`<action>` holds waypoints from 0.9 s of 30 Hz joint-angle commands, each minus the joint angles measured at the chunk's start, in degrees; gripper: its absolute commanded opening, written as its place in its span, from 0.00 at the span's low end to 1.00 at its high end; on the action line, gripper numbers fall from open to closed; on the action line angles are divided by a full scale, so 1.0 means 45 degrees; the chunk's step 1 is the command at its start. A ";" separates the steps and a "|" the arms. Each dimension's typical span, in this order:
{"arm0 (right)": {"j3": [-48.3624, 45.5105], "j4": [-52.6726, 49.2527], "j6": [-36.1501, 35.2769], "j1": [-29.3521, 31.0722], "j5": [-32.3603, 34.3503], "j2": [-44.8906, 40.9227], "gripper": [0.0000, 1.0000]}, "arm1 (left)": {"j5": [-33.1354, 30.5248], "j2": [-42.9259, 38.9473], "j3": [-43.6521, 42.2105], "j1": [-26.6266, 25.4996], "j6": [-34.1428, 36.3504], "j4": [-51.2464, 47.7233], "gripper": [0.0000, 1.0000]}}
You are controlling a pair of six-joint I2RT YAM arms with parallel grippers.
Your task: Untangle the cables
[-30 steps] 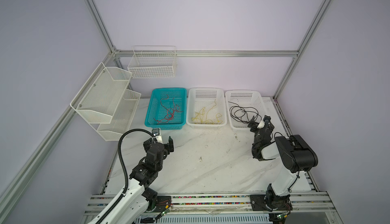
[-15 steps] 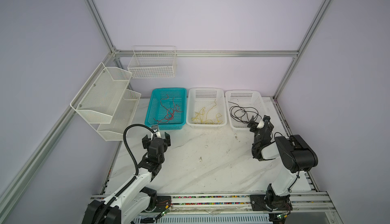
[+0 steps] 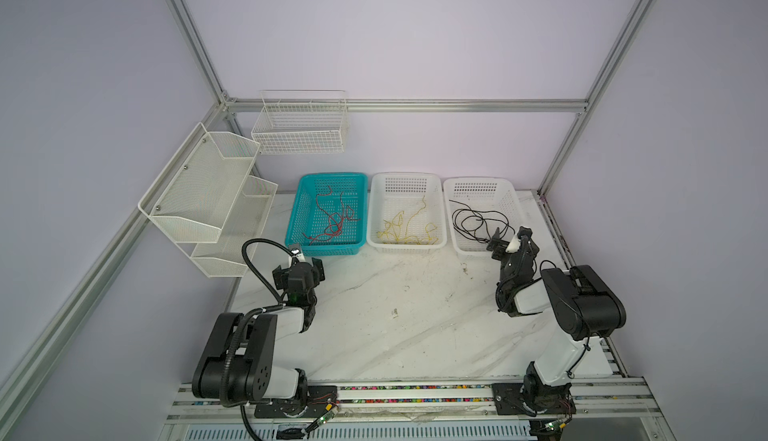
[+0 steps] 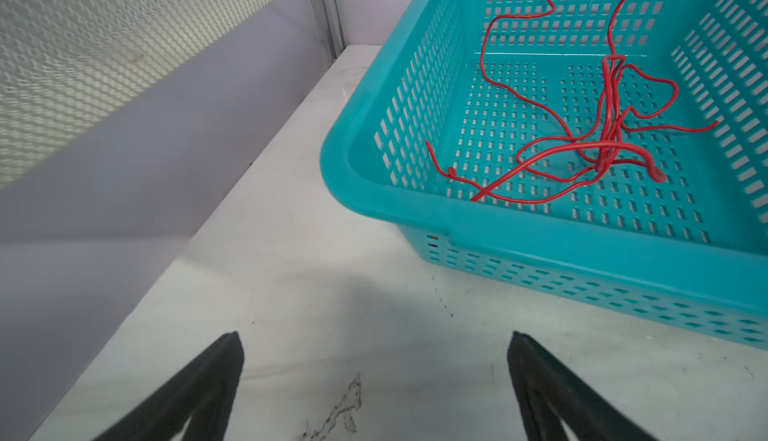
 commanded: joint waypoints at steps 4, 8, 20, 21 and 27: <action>-0.0175 0.0293 -0.0183 0.0098 -0.0112 0.0138 0.97 | 0.1998 0.1194 0.0650 0.0415 0.0398 0.2129 1.00; -0.0132 0.0271 -0.0200 0.0087 -0.0193 0.0142 0.97 | 0.2257 0.1209 0.0547 0.0570 0.0367 0.2299 1.00; -0.0084 0.0159 -0.0150 0.0085 -0.0320 0.0156 0.97 | 0.2194 0.1473 0.0233 0.0439 0.0729 0.3429 1.00; -0.0084 0.0156 -0.0148 0.0093 -0.0310 0.0151 0.97 | 0.2184 0.1477 0.0224 0.0439 0.0724 0.3427 1.00; -0.0069 0.0147 -0.0156 0.0100 -0.0310 0.0154 0.97 | 0.2180 0.1471 0.0239 0.0439 0.0719 0.3427 1.00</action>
